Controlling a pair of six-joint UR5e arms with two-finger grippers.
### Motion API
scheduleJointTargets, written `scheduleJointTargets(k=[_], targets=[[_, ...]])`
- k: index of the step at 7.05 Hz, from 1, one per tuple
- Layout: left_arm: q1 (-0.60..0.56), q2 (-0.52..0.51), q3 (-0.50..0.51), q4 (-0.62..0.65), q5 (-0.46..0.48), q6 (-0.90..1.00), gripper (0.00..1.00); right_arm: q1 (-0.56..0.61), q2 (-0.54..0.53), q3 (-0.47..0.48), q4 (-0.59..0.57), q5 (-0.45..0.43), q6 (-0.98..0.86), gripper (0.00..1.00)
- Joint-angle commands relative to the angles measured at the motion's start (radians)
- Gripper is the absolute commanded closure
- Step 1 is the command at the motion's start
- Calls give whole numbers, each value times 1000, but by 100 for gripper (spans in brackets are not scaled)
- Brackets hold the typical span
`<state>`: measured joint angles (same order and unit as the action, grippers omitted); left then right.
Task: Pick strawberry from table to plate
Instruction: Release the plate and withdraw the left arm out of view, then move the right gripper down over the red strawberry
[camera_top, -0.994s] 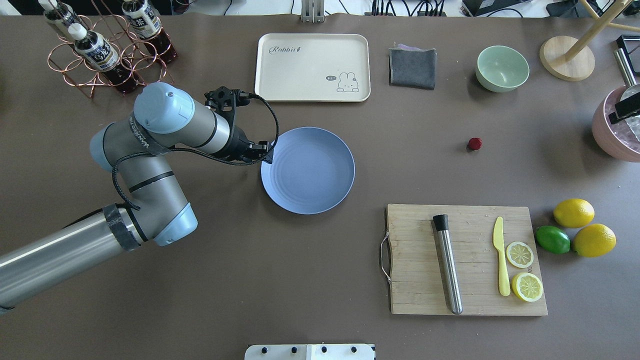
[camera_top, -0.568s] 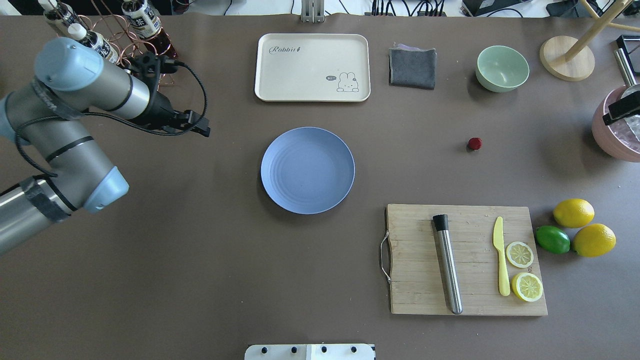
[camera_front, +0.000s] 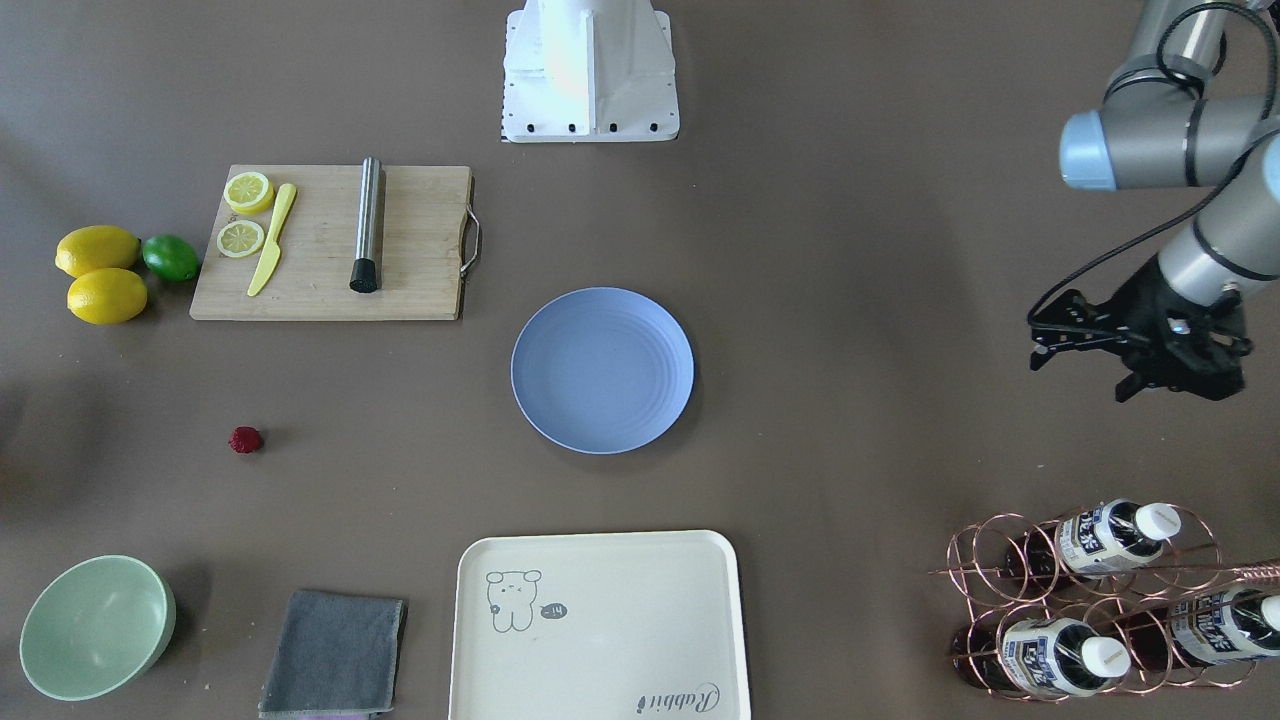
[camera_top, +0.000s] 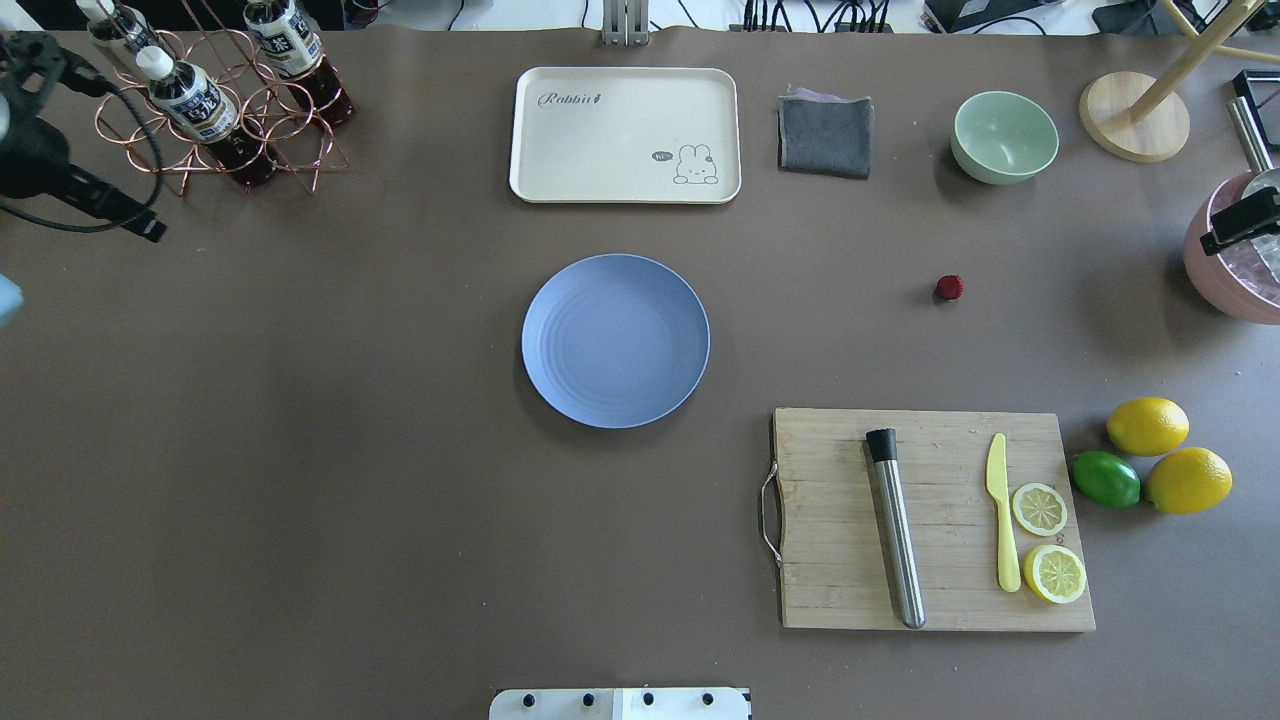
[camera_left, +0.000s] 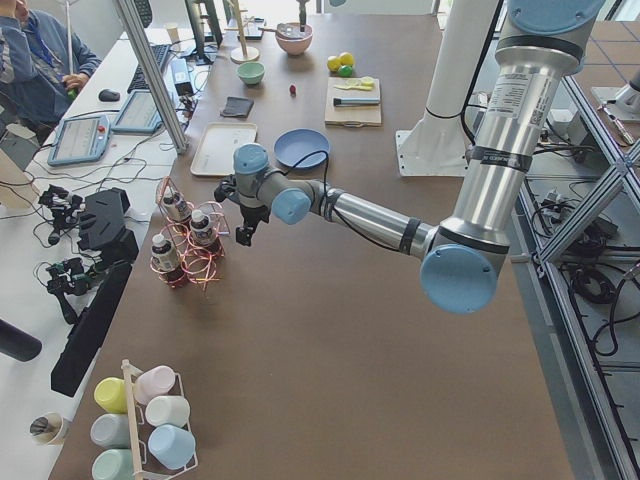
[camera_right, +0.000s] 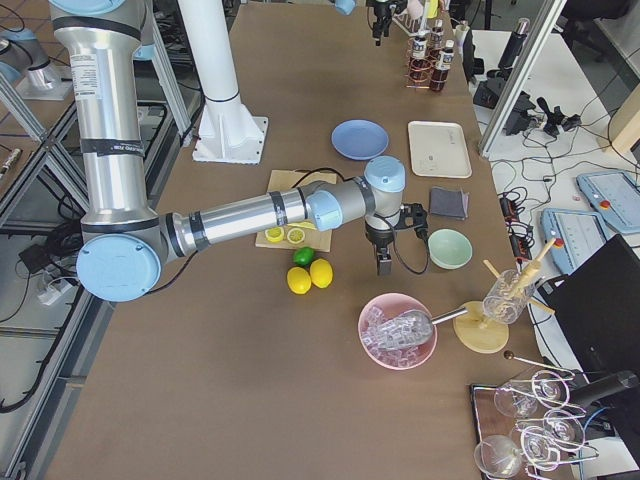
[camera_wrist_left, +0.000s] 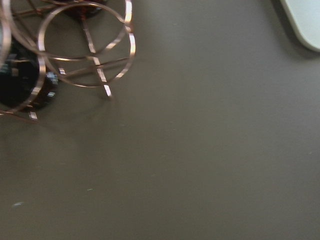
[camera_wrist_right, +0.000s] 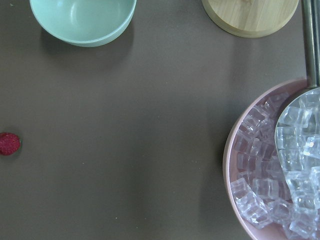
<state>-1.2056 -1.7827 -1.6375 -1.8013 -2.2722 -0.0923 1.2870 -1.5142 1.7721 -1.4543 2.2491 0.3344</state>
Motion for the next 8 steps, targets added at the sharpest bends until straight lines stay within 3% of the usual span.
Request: scheduleJointTargets(k=[1,4,6,8], targets=[[-248,93,7,190,-46,474,2,-3,0,-6,0,1,0,0],[-384,179,54,252,-35,513,2,-20,0,-26,34,-15,2,0],[-391,193,53,251,-30,519,2,-130,14,-42,125,-102,218,0],[-393,198,50,250,-35,520,2,-248,156,-213,282,-140,436,0]])
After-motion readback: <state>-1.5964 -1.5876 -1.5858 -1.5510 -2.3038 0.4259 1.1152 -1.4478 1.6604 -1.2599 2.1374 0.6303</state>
